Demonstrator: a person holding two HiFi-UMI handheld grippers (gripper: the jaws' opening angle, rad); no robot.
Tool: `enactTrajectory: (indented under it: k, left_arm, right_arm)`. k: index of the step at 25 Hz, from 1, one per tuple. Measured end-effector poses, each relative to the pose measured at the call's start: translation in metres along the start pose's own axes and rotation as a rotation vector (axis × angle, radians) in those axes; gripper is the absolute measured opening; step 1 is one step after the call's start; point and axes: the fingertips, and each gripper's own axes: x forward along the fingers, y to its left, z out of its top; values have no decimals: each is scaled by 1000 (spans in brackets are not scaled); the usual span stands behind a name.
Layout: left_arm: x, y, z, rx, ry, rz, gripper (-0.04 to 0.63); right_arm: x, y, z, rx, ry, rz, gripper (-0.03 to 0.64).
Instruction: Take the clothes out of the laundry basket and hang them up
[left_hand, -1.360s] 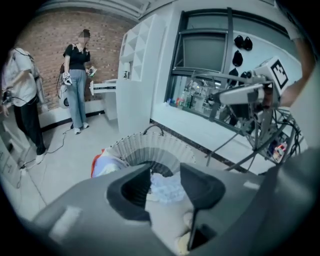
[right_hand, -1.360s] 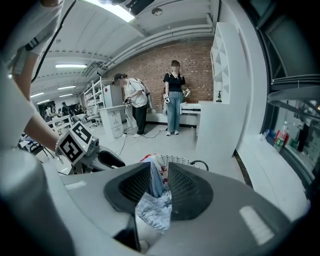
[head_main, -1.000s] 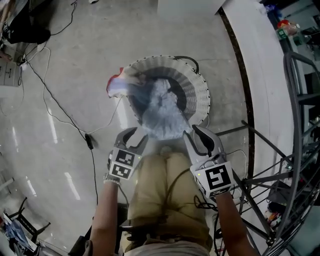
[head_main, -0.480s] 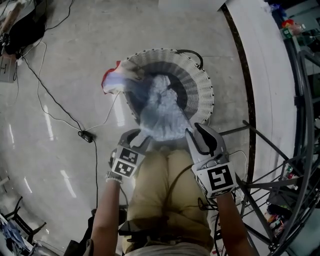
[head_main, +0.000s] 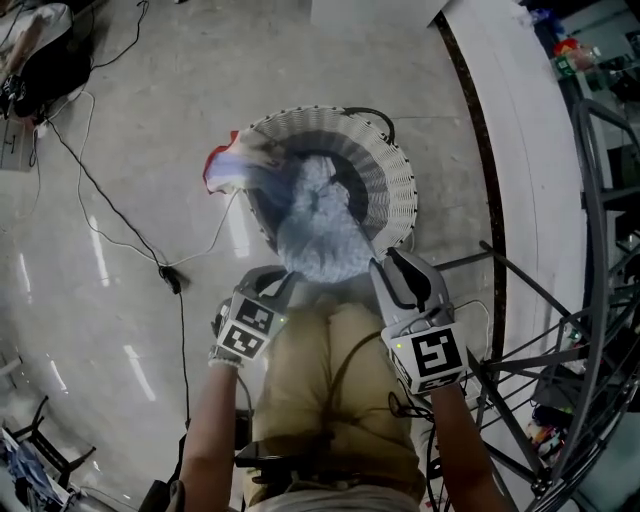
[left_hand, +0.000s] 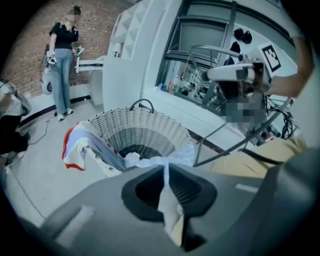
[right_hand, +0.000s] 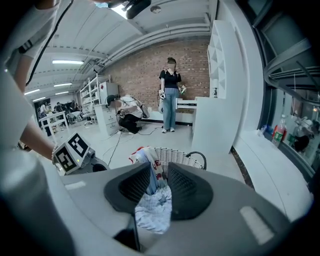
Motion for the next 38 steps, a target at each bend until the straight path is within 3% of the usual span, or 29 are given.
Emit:
enactTrajectory:
  k: [12, 23, 38]
  left_arm:
    - [-66, -34, 109, 17, -80, -72, 21]
    - [-121, -51, 196, 24, -128, -53, 20]
    - [-182, -92, 311, 163, -234, -6, 18]
  right_arm:
    - [-55, -6, 43, 64, 34, -43, 98]
    - [-105, -4, 85, 102, 14, -48, 97]
    - [-154, -16, 165, 21, -108, -7, 98]
